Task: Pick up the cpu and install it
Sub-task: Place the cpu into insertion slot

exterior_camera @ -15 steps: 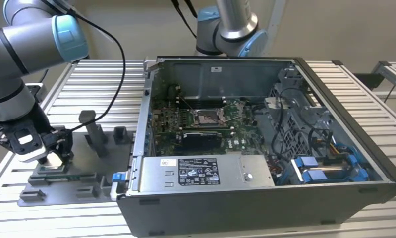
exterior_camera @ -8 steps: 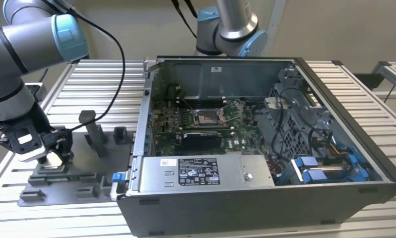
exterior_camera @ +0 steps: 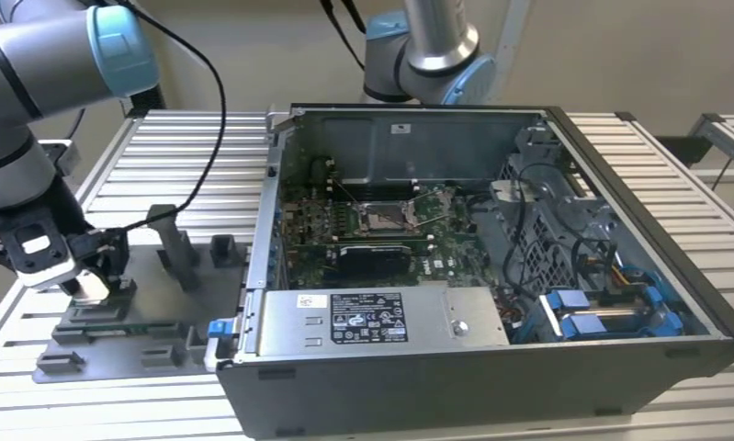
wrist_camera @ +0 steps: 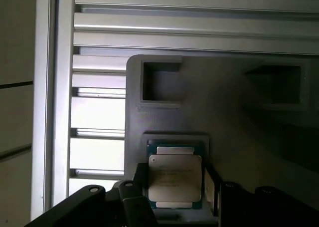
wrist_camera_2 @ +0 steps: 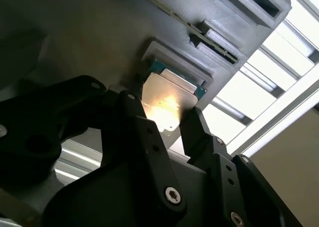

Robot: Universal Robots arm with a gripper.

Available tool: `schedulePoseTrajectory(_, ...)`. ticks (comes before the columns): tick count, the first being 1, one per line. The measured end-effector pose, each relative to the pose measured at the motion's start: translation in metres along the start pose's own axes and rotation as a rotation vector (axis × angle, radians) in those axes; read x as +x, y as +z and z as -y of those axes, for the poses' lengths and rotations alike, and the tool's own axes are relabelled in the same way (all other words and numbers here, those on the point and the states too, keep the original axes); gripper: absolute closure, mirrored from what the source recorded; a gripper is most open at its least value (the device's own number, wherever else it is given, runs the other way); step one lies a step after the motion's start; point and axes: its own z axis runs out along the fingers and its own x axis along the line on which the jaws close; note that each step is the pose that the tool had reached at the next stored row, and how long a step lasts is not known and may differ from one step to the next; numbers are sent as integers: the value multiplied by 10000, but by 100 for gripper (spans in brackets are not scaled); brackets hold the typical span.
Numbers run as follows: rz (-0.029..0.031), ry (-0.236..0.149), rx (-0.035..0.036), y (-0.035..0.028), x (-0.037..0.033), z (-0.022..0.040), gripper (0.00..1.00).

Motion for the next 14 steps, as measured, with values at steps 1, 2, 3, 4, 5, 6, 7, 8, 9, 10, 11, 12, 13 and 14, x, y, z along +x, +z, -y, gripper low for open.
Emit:
schedulePoseTrajectory(1,-6,0,0,-29,0,-1,100)
schedulePoseTrajectory(2,-10,1,1,-58,0,-3,100)
schedulePoseTrajectory(3,-11,1,-1,-93,0,-4,100)
schedulePoseTrajectory(4,-14,1,-1,-127,0,-6,100)
schedulePoseTrajectory(5,-17,0,0,-158,-1,-7,100)
schedulePoseTrajectory(6,-21,1,0,-192,-1,-8,100)
schedulePoseTrajectory(7,-23,1,0,-222,-1,-10,100)
schedulePoseTrajectory(8,-23,1,-1,-251,-1,-11,100)
schedulePoseTrajectory(9,-25,1,-1,-284,-1,-13,100)
schedulePoseTrajectory(10,-27,1,-1,-316,-1,-14,100)
schedulePoseTrajectory(11,-32,2,-1,-347,-1,-16,100)
schedulePoseTrajectory(12,-35,1,-1,-369,-2,-17,100)
schedulePoseTrajectory(13,-38,2,-1,-399,-2,-19,100)
schedulePoseTrajectory(14,-40,1,-1,-439,-2,-21,100)
